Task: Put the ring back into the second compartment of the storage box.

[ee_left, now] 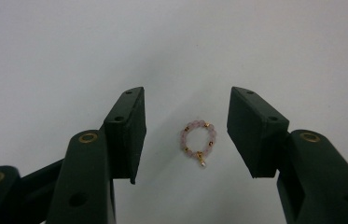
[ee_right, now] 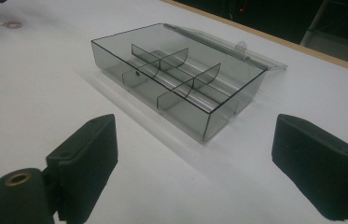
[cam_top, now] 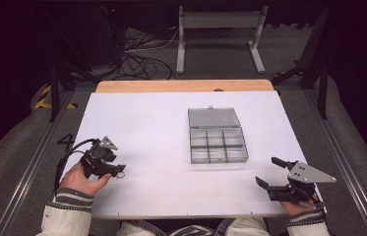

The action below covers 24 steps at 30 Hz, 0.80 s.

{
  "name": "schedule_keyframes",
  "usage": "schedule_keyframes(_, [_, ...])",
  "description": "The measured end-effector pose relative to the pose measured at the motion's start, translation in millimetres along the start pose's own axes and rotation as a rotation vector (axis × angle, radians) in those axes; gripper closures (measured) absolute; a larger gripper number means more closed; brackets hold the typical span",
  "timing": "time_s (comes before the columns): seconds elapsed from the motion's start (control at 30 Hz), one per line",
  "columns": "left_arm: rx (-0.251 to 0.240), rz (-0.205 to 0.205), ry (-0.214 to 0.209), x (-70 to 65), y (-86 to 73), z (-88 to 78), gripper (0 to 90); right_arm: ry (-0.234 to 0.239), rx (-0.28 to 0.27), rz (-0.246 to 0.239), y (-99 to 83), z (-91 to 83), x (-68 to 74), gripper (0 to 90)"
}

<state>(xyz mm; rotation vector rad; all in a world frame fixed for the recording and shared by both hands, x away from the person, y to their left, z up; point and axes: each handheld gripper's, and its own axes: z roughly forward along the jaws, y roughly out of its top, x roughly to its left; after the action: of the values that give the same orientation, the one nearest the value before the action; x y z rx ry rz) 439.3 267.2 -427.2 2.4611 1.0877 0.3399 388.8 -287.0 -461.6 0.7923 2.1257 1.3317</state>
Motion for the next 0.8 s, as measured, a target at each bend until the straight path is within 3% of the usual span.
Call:
schedule_keyframes(0.47, [0.122, 0.016, 0.019, -0.4, -1.0, 11.6, 52.4, 0.001, 0.003, -0.001, -0.5, 0.4, 0.0, 14.9])
schedule_keyframes(0.7, [0.140, 0.017, 0.020, -1.4, -0.2, 15.4, 55.4, 0.003, 0.008, -0.001, -0.7, 0.7, 0.0, 14.9])
schedule_keyframes(0.8, [0.130, 0.035, 0.026, -2.9, 0.2, 16.2, 58.3, 0.004, 0.010, -0.001, -0.7, 1.0, 0.0, 15.0])
